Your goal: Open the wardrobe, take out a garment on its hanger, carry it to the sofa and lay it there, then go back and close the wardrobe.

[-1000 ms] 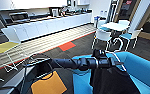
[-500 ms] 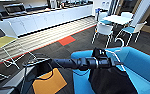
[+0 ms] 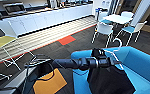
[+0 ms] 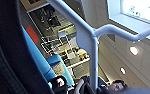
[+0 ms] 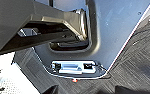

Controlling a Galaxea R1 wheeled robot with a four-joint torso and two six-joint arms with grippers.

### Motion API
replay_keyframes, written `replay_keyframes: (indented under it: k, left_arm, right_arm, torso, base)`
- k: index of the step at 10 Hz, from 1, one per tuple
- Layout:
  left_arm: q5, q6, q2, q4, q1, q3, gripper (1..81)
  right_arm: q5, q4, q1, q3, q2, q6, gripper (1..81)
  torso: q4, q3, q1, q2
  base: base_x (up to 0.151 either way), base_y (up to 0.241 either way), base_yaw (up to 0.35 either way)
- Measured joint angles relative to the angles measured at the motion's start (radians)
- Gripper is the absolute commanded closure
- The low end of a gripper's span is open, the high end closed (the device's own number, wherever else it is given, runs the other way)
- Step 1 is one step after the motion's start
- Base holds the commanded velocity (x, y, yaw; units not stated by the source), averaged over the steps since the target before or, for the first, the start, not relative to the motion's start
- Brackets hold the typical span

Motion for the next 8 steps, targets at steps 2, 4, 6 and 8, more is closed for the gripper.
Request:
replay_keyframes:
  k: [2, 4, 6, 8]
  left_arm:
    - [0.02, 0.0, 0.032, 0.016, 0.014, -0.079, 81.1]
    - [0.024, 0.0, 0.091, 0.031, 0.014, -0.156, 81.1]
    - [0.043, 0.0, 0.164, 0.051, 0.013, -0.246, 81.1]
    - [0.065, 0.0, 0.18, 0.07, 0.011, -0.287, 81.1]
  right_arm:
    - [0.0, 0.0, 0.0, 0.0, 0.0, 0.0, 1.0]
    - [0.0, 0.0, 0.0, 0.0, 0.0, 0.0, 1.0]
    - [0.0, 0.0, 0.0, 0.0, 0.0, 0.0, 1.0]
    - [0.0, 0.0, 0.0, 0.0, 0.0, 0.0, 1.0]
  torso:
    - [0.0, 0.0, 0.0, 0.0]
    - [0.0, 0.0, 0.0, 0.0]
    - [0.0, 0.0, 0.0, 0.0]
    - [0.0, 0.0, 0.0, 0.0]
  base:
    - [0.0, 0.0, 0.0]
    - [0.0, 0.0, 0.0]
    - [0.0, 0.0, 0.0]
    - [0.0, 0.0, 0.0]
